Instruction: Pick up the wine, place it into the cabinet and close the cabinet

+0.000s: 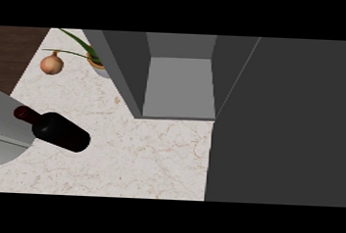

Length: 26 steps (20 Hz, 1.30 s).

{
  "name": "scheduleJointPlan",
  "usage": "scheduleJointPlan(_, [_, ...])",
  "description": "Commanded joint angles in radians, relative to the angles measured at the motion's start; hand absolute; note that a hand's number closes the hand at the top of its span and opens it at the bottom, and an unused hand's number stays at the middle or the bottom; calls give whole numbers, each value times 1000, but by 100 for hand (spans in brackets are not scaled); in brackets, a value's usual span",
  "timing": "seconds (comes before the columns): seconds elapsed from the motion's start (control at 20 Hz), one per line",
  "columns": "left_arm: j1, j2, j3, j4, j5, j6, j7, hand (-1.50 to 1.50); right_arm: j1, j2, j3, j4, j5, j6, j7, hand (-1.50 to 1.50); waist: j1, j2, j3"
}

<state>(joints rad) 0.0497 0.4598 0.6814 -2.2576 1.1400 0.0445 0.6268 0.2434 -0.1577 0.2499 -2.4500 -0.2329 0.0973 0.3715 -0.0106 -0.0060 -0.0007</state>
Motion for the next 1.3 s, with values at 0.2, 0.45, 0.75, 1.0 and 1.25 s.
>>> scheduleJointPlan(0.2, [0, -25, 10, 56, -81, -44, -51, -150, 83, -41, -107, -233, -135, 12, 46, -150, -8, 3, 1])
scheduleJointPlan(0.45, [31, -50, -33, 168, -187, -153, -104, -150, 62, -3, -39, -204, -97, -14, 55, -150, -8, 4, 0])
scheduleJointPlan(0.75, [-34, -65, -116, 300, -281, -207, -166, -150, 48, -21, -100, -180, -163, 22, 46, -150, -11, 6, 1])
scheduleJointPlan(1.0, [-41, -98, -153, 479, -380, -337, -285, -150, 77, 3, -62, -178, -116, 20, 37, -150, -12, 6, 0])
scheduleJointPlan(1.25, [-87, -108, -170, 640, -479, -352, -371, -150, 22, 40, -10, -146, -58, -3, 39, -150, -4, 7, -1])
